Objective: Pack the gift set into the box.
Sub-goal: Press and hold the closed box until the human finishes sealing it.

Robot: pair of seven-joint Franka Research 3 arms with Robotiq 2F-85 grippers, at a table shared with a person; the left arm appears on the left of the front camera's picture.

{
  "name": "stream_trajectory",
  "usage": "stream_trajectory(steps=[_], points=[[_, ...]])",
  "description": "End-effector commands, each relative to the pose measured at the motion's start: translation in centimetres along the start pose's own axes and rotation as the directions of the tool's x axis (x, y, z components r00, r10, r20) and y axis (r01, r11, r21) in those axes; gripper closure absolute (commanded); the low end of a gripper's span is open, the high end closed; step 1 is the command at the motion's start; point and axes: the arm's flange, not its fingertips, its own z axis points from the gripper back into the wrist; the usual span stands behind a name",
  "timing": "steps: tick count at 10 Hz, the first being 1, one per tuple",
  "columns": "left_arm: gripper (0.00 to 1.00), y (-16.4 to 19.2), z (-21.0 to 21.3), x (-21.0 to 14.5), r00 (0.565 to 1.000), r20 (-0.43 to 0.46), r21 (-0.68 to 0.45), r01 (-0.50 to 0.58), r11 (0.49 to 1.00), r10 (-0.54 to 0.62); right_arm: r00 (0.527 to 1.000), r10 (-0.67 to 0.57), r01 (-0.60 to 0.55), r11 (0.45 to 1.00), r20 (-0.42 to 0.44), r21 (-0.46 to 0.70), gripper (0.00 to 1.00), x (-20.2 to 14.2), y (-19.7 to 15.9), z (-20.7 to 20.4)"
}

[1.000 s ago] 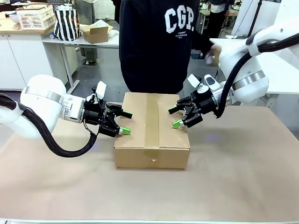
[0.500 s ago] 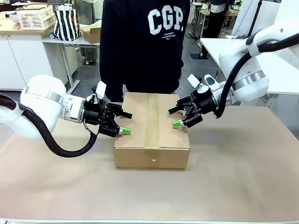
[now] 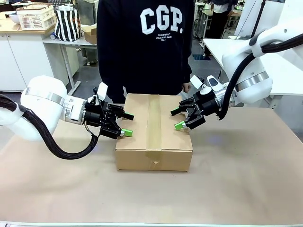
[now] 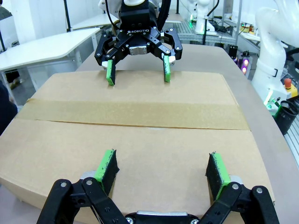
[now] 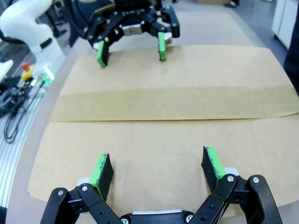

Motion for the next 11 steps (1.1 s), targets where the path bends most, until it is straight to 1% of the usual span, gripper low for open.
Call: stream_trajectory(steps=[1, 6, 7, 8, 9, 10, 11], points=[[0.00, -0.2, 0.0, -0.3, 1.000, -0.003, 0.000, 0.001, 1.000, -0.001, 1.000, -0.009, 0.009, 1.000, -0.010, -0.002, 0.00, -0.6, 0.0, -0.2], [0.00, -0.2, 0.0, -0.3, 1.000, -0.003, 0.000, 0.001, 1.000, -0.001, 1.000, -0.009, 0.009, 1.000, -0.010, -0.002, 0.00, -0.6, 0.0, -0.2], [0.00, 0.0, 0.0, 0.0, 1.000, 0.000, 0.000, 0.000, 1.000, 0.000, 1.000, 0.000, 0.000, 1.000, 0.000, 0.000, 0.00, 0.0, 0.0, 0.0], [0.00, 0.0, 1.0, 2.3, 0.988, 0.034, -0.043, -0.152, 0.987, 0.154, 0.997, -0.067, 0.066, 0.997, 0.030, 0.049, 0.00, 1.4, 0.6, 1.2], [0.00, -0.6, 3.1, 5.6, 0.946, 0.083, -0.097, -0.306, 0.947, 0.314, 0.970, -0.225, 0.217, 0.972, 0.087, 0.088, 0.00, 3.4, 2.0, 4.0], [0.00, -1.8, 6.1, 9.3, 0.912, 0.091, -0.134, -0.387, 0.912, 0.400, 0.919, -0.372, 0.360, 0.927, 0.129, 0.107, 0.00, 5.2, 4.5, 7.8], [0.00, -2.6, 8.4, 11.7, 0.891, 0.078, -0.145, -0.433, 0.890, 0.446, 0.853, -0.510, 0.496, 0.858, 0.112, 0.134, 0.00, 6.0, 6.2, 10.5]])
